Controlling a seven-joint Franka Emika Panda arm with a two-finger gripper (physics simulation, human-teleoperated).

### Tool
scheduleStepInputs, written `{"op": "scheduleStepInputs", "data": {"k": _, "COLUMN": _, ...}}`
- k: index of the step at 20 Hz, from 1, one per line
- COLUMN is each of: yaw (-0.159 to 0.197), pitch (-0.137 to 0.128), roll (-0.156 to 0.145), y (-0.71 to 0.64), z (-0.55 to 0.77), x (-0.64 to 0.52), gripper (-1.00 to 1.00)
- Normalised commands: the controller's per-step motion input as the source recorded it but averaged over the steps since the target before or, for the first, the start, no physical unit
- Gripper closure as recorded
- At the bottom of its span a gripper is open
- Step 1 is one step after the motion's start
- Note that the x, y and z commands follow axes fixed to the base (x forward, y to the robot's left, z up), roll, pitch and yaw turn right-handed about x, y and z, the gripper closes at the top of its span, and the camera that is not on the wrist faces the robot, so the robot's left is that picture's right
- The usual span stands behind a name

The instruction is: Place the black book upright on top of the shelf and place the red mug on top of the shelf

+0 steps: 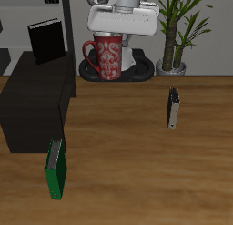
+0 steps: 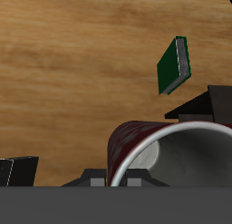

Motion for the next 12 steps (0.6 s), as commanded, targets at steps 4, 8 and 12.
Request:
{"op": "scheduleStepInputs", "data": {"k": 4, "yaw": -0.063, "pitch": 0.12, "roll": 0.005, "y": -0.47, "z": 0.15, "x": 0.41, "gripper": 1.0}}
{"op": "scheduleStepInputs", "data": {"k": 8, "yaw": -0.017, "pitch": 0.046, "roll": -0.053, "y": -0.38, "z": 0.12, "x": 0.34, "gripper": 1.0}}
{"op": "scheduleStepInputs", "data": {"k": 12, "yaw": -0.049, "pitch": 0.053, "roll": -0.075, "y": -0.37, "z": 0.08, "x": 0.26, "gripper": 1.0}}
